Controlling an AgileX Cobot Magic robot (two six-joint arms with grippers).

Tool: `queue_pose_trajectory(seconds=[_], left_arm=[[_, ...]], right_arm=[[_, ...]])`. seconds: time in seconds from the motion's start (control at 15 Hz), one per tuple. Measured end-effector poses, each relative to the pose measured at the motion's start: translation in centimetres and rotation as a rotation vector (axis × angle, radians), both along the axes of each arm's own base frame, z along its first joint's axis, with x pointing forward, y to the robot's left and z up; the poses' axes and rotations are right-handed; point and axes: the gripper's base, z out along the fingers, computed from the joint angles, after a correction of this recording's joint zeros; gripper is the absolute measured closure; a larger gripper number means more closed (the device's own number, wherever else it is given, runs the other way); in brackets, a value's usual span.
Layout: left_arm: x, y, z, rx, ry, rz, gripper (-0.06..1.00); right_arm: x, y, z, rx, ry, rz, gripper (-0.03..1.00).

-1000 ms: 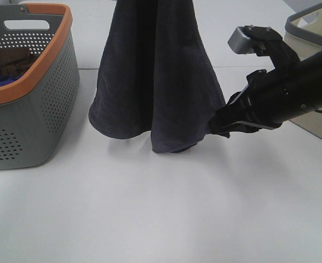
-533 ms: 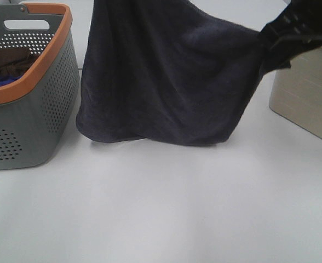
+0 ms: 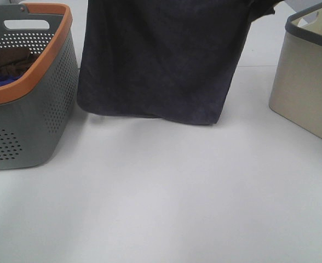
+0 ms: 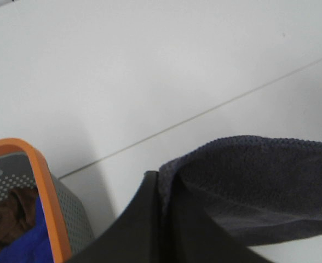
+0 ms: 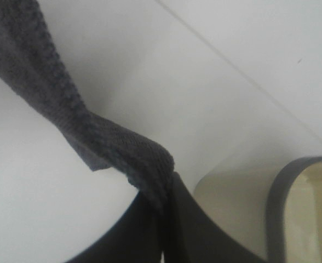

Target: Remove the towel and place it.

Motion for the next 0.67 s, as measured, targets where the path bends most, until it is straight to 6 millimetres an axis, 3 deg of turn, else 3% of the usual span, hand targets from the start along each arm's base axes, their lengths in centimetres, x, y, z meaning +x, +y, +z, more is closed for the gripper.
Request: queue_pose_trajectory(seconds=[0.13,0.2,0.4,0.67], left_arm=[[1.5,-0.6,-0.3,-0.027,-0.116,-0.019,0.94],[3.1,-1.4,-1.2,-0.008,-0.235,-0.046,0.94],[5.8,-2.3,-3.4,0.052,-0.411,-0.081,0.94],[9.1,-0.2,-6.1,0.023,-0.488,-0.053,0.94]], right_arm=[[2.4,0.2,0.8,-0.039,-0.131,0.003,0.97],[4.7,0.6,0.9,-0.055,-0.247,0.013,0.97],[7.8,1.7,0.0,-0.031,-0.404,0.039,0.97],[10.3,0.8,-0.8,0.005,-0.536,0.026,0.97]])
